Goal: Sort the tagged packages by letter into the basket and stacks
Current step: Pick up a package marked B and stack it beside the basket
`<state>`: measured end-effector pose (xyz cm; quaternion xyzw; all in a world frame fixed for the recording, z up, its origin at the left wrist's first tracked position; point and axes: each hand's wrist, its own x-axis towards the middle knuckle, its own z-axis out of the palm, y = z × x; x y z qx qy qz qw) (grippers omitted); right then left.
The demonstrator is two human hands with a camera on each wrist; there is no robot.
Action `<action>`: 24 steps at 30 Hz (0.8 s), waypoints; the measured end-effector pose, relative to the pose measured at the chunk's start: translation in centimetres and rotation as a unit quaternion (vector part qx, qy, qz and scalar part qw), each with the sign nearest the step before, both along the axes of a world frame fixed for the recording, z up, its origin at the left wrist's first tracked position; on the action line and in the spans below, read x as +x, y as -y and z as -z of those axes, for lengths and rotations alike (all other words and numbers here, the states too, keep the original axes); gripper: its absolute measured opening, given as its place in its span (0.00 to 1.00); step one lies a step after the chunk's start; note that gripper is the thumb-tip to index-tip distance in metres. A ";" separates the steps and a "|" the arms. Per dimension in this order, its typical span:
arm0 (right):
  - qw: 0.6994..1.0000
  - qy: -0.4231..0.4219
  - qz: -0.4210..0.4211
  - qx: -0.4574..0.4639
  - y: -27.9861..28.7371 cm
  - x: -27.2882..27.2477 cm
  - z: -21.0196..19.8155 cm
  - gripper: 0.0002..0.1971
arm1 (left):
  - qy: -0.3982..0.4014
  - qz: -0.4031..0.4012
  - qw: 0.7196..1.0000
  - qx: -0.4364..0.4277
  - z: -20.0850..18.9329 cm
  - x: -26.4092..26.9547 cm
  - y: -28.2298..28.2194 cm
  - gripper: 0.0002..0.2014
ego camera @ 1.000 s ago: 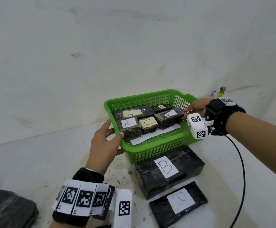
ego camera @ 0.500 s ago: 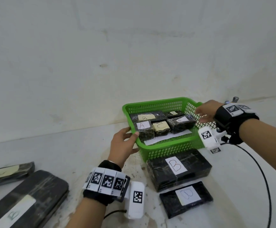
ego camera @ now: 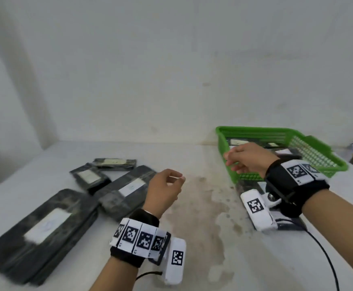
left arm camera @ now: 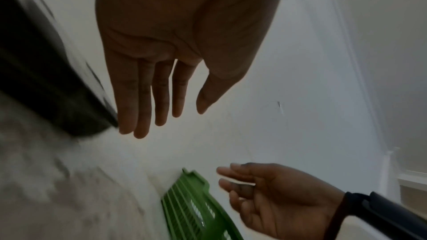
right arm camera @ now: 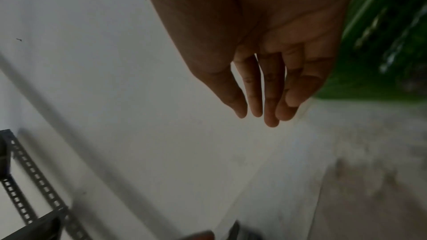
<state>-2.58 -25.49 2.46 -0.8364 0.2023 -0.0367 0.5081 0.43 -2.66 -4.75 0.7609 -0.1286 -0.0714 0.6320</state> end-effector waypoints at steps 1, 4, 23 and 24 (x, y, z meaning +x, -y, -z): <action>1.000 -0.005 -0.013 0.012 -1.6 0.2 0.6 0.05 | 0.018 -0.012 1.000 0.007 -0.2 -0.3 -1.4 0.05; 0.999 -0.006 -0.024 0.042 -6.8 1.4 2.9 0.04 | 0.073 -0.055 0.996 0.027 -0.4 -0.8 -6.2 0.06; 0.977 0.039 0.073 0.197 -13.1 4.5 8.5 0.16 | 0.046 -0.077 0.991 -0.099 0.3 1.9 -11.8 0.02; 0.971 0.055 0.085 0.214 -12.7 3.7 8.7 0.17 | 0.042 -0.072 0.991 -0.107 0.4 1.8 -11.6 0.03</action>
